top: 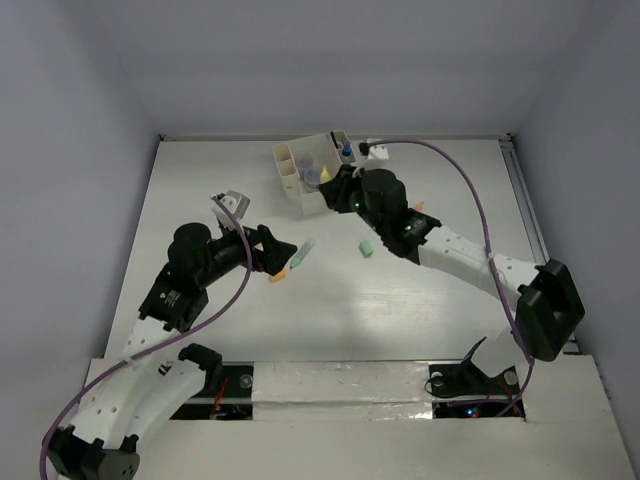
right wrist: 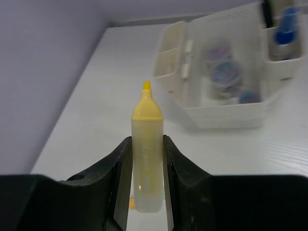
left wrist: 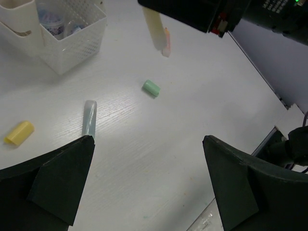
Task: Sort the stationery into containers
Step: Pick up the pen from the center of the board.
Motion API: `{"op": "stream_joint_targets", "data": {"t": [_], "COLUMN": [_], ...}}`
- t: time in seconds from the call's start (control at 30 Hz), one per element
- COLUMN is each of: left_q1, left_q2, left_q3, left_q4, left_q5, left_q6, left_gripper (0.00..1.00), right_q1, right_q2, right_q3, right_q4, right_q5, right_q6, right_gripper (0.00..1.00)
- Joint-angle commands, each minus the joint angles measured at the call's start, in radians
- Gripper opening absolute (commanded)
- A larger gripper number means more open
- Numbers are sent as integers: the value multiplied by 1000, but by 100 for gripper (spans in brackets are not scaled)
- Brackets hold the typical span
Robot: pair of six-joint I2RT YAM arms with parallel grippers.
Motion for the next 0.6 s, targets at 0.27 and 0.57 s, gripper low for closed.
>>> {"op": "stream_joint_targets", "data": {"t": [0.27,0.57], "left_q1": [5,15], "left_q2": [66,80], "left_q3": [11,8], "left_q4": [89,114], "left_q5": [27,44], "left_q6": [-8,-22], "left_gripper": [89,76], "right_q1": [178,250], "right_q2": [17,50], "right_q3": [-15,-13], "right_q4": [224,270], "right_q5": [-79,-123], "right_q6": [74,103], "right_gripper": [8,8]}}
